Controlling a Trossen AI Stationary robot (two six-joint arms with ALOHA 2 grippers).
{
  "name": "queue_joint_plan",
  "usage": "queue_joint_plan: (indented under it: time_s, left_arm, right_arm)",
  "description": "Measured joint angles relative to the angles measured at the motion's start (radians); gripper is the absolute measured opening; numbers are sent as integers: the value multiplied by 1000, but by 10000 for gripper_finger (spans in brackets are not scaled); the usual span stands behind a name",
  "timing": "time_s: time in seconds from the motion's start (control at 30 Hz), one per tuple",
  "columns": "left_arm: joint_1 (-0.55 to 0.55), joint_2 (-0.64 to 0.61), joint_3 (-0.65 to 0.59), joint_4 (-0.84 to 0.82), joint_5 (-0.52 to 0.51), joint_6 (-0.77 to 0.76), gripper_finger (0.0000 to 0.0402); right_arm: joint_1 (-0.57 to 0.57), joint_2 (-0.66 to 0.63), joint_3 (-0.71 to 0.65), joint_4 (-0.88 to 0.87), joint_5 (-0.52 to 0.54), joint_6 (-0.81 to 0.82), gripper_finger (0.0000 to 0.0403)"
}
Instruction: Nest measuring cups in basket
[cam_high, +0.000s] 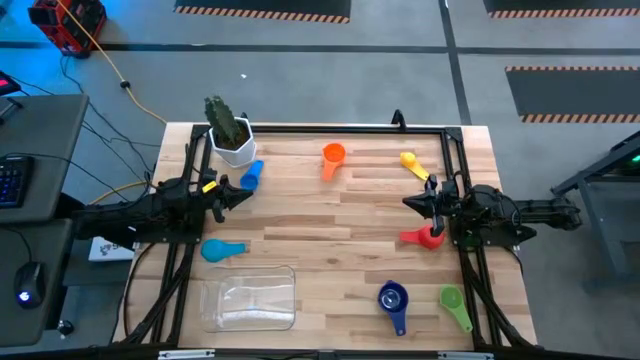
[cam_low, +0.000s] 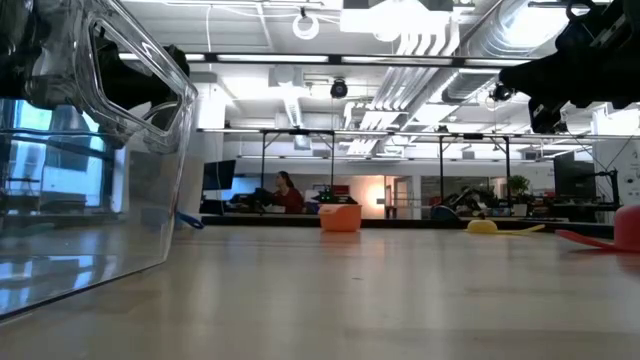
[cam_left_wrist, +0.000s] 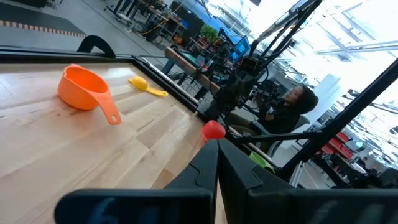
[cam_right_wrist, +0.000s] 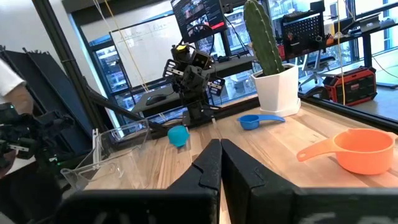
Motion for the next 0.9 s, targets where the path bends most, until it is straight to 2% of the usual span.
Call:
queue_joint_plan:
  time_s: [0.6,0.8,0.9]
  left_arm:
    - [0,0,0,3,0,-6,0]
    - [0,0,0,16,-33,-81,0]
    - [0,1,0,45,-115,-238,0]
  right_arm:
    - [0,0,0,0,0,0,0]
    - [0,0,0,0,0,0,0]
    - [0,0,0,0,0,1,0]
